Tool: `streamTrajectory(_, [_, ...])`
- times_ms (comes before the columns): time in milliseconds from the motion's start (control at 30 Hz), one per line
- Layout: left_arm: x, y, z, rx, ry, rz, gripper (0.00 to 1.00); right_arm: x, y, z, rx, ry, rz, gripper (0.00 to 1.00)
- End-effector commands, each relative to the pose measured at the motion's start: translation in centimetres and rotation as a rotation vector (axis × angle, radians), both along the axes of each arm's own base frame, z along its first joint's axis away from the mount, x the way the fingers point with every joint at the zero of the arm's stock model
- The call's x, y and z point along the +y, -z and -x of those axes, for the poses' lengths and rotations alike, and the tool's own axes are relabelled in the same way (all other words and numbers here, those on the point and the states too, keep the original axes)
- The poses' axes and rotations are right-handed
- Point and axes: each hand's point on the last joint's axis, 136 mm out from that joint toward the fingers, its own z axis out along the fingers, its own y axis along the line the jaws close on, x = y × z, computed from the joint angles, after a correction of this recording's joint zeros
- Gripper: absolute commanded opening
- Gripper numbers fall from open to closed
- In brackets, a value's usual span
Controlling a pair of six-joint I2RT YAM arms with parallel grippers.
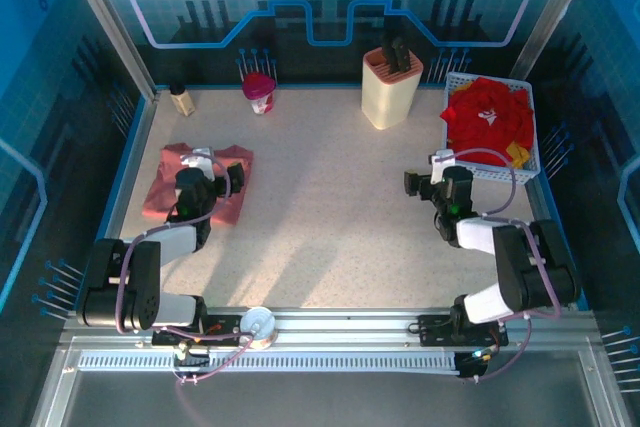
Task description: Fold and stack the t-shirts
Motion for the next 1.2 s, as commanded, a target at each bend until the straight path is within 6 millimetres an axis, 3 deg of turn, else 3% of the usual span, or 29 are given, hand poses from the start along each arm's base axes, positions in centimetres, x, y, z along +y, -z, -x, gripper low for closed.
streamTrajectory(0, [-0.8, -0.4, 0.3, -0.041, 0.049, -0.013, 0.99, -1.4, -1.1, -0.1, -0.119, 0.042, 0.014, 1.00])
streamTrajectory(233, [-1.7, -0.9, 1.0, -0.103, 0.103, -0.035, 0.99, -1.9, -1.2, -0.4, -0.114, 0.076, 0.019, 1.00])
streamTrajectory(300, [-1.2, -0.8, 1.2, -0.117, 0.071, -0.041, 0.99, -1.9, -1.1, -0.4, -0.112, 0.076, 0.019, 1.00])
streamTrajectory(533, [-1.1, 1.8, 0.1, -0.099, 0.067, -0.049, 0.99, -1.8, -1.1, -0.5, -0.110, 0.076, 0.029, 1.00])
streamTrajectory(667, [0.6, 2.2, -1.0, -0.030, -0.040, -0.045, 0.99, -1.8, -1.1, -0.5, -0.111, 0.076, 0.029, 1.00])
streamTrajectory(1000, [0.9, 2.0, -0.8, -0.054, -0.057, -0.051, 0.99, -1.2, -1.0, -0.6, -0.101, 0.035, 0.031, 1.00])
streamTrajectory(1167, [-0.3, 2.2, -1.3, -0.032, 0.015, -0.056, 0.99, -0.8, -1.1, -0.7, -0.100, 0.016, 0.032, 1.00])
